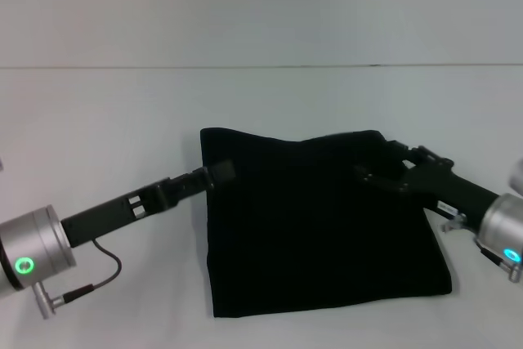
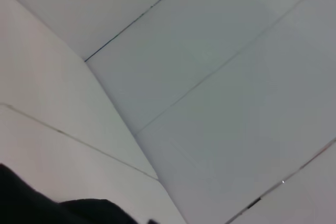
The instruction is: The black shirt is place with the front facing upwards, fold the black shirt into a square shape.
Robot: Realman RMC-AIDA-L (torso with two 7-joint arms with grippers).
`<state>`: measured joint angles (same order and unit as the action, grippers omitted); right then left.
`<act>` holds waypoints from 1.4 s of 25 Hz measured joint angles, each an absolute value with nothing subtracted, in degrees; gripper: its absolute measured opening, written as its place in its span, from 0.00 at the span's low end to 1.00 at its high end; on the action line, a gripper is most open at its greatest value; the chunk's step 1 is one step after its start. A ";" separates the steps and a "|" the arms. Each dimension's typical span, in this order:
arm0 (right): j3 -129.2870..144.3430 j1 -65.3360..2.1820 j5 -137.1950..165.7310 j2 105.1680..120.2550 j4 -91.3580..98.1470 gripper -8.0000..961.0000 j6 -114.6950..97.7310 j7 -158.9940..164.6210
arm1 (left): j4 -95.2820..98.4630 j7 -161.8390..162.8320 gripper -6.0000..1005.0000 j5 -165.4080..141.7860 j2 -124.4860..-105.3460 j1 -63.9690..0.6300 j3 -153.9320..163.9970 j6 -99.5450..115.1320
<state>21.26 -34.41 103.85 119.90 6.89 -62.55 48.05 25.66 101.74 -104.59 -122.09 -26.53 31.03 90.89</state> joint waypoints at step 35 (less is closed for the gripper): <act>30.33 -16.72 106.39 119.52 16.07 0.97 -87.42 48.06 | 25.83 133.44 0.94 -120.41 -117.99 -37.48 39.20 66.81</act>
